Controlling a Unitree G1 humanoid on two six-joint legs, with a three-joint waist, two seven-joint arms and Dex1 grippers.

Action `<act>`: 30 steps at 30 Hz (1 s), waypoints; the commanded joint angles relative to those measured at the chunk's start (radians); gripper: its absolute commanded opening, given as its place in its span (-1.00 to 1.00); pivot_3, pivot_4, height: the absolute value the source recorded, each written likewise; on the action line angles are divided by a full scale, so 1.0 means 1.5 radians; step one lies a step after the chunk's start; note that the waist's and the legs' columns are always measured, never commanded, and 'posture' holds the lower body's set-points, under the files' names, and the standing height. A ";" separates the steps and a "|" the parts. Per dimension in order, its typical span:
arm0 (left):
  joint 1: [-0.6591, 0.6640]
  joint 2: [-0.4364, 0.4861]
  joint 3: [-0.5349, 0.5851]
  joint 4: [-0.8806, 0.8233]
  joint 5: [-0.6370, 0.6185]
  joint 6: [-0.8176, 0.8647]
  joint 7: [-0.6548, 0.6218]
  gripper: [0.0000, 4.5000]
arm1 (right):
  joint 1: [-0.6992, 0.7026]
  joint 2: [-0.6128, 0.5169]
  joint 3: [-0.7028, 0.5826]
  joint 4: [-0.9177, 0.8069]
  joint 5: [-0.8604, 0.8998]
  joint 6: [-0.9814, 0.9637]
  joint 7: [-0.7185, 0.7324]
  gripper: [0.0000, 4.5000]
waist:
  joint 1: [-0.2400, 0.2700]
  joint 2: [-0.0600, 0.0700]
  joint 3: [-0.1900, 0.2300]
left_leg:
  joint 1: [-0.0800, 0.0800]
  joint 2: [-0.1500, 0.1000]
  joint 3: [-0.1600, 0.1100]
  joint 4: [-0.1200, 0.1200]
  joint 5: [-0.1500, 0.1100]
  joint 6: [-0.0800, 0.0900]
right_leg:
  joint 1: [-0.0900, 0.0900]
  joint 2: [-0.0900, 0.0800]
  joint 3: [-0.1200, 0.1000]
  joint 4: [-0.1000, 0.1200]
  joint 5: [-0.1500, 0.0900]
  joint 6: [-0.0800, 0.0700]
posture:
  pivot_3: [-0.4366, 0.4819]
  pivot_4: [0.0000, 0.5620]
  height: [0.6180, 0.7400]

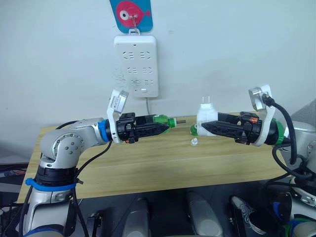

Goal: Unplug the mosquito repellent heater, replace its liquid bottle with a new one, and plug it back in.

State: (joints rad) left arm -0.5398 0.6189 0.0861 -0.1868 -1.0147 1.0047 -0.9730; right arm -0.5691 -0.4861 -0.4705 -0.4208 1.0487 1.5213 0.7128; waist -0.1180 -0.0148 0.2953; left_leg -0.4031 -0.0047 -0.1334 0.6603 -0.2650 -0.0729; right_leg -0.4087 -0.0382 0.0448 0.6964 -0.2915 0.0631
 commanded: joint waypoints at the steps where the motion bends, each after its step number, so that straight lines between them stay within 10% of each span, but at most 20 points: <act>1: -0.006 0.007 0.024 -0.030 -0.032 0.012 0.000 0.02 | -0.009 0.001 -0.012 -0.003 0.057 0.000 -0.027 0.35 | 0.000 0.000 0.000 | 0.000 0.000 0.000 0.000 0.000 0.000 | 0.000 0.000 0.000 0.000 0.000 0.000 | -0.46 -0.29 0.91; 30: -0.013 -0.021 -0.001 -0.038 -0.041 0.013 -0.002 0.02 | 0.024 -0.058 0.101 0.028 0.267 -0.129 -0.168 0.35 | 0.000 0.000 0.000 | 0.000 0.000 0.000 0.000 0.000 0.000 | 0.000 0.000 0.000 0.000 0.000 0.000 | -0.46 -0.29 0.91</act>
State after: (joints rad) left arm -0.5454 0.5944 0.0730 -0.2242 -1.0599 1.0374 -0.9719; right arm -0.5334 -0.5572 -0.3199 -0.3654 1.4084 1.3560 0.4581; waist -0.1178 -0.0148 0.2947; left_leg -0.4033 -0.0046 -0.1327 0.6607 -0.2650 -0.0728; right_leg -0.4091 -0.0381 0.0452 0.6969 -0.2915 0.0631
